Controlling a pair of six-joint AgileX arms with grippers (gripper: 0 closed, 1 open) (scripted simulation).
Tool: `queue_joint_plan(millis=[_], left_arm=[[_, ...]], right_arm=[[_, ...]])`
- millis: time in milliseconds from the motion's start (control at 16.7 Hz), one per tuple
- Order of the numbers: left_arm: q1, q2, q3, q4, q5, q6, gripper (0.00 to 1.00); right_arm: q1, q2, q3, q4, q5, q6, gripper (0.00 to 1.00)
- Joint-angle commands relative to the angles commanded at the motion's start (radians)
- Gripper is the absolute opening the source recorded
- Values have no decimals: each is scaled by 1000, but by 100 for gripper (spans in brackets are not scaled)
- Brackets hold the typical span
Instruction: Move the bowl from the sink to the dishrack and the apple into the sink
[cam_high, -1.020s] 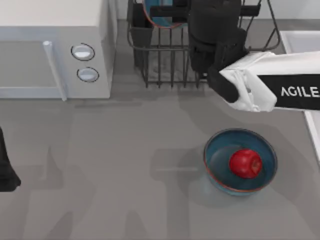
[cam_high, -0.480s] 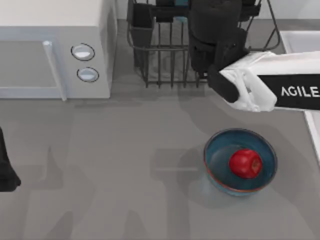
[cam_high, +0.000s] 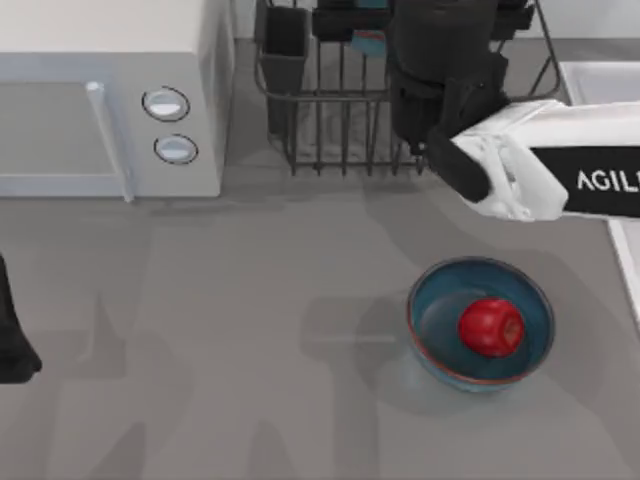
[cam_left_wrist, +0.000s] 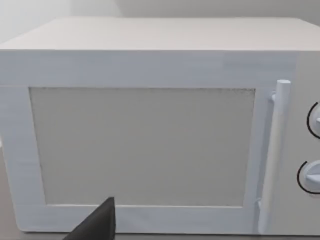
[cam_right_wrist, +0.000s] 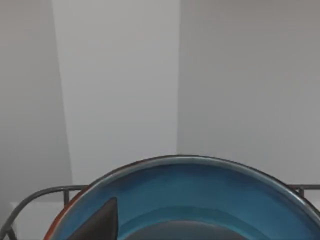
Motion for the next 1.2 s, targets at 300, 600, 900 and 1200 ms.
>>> queue_joint_plan(millis=[300,600,900,1200], left_arm=[[0,0,0,0,0,0,100],[0,0,0,0,0,0,100],[0,0,0,0,0,0,100],[0,0,0,0,0,0,100]], right_arm=[[-106,-254,-162,-115,-56,21,100],[-255,-701,-439,-290,-180,38,100],[-404,-1229,-764,-463,-350,31,100],[-529,-1708,-1072,-598,-523,7,100]])
